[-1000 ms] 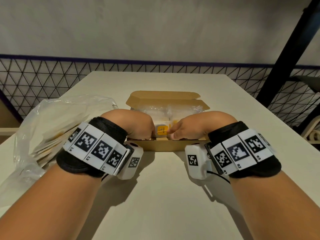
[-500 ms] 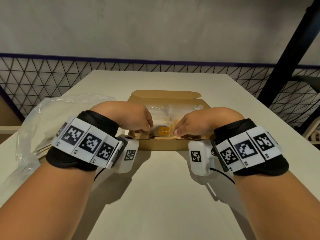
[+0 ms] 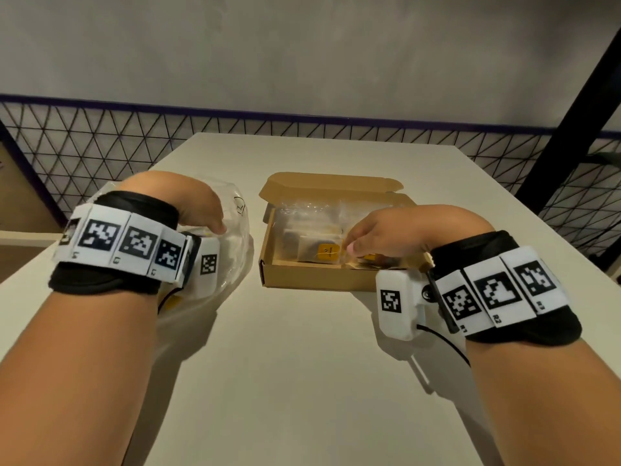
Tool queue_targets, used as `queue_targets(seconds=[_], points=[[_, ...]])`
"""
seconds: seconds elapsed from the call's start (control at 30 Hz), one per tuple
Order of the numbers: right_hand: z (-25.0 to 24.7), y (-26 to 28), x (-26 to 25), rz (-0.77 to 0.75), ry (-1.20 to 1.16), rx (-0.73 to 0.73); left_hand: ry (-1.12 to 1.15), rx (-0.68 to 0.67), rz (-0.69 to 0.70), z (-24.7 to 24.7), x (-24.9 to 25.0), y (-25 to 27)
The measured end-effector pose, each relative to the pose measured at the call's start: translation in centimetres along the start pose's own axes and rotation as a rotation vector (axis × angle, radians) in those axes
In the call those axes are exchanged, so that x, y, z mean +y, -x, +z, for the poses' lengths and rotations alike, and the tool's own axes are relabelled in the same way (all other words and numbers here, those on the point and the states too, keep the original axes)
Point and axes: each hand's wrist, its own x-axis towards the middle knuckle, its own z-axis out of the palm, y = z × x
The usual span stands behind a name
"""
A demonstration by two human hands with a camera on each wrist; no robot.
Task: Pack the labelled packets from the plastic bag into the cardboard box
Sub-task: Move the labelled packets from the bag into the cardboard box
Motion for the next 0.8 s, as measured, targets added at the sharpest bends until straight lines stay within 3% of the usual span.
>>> queue_targets(seconds=[0.17, 0.37, 0.67, 0.8], points=[[0.0, 0.0, 0.1, -0.014, -0.059, 0.047, -0.22, -0.097, -0.041, 1.2, -0.7, -1.3], [0.0, -0.2, 0.1, -0.023, -0.059, 0.065, -0.234, -0.146, -0.015, 1.2, -1.4, -2.7], [0.1, -0.3, 0.2, -0.052, -0.046, 0.092, -0.23, 0.029, -0.026, 1.4, -1.9, -2.9], [-0.1, -0.3, 0.3, -0.101, -0.08, 0.194, -0.03, 0.182, 0.063, -0.5, -1.4, -1.0]])
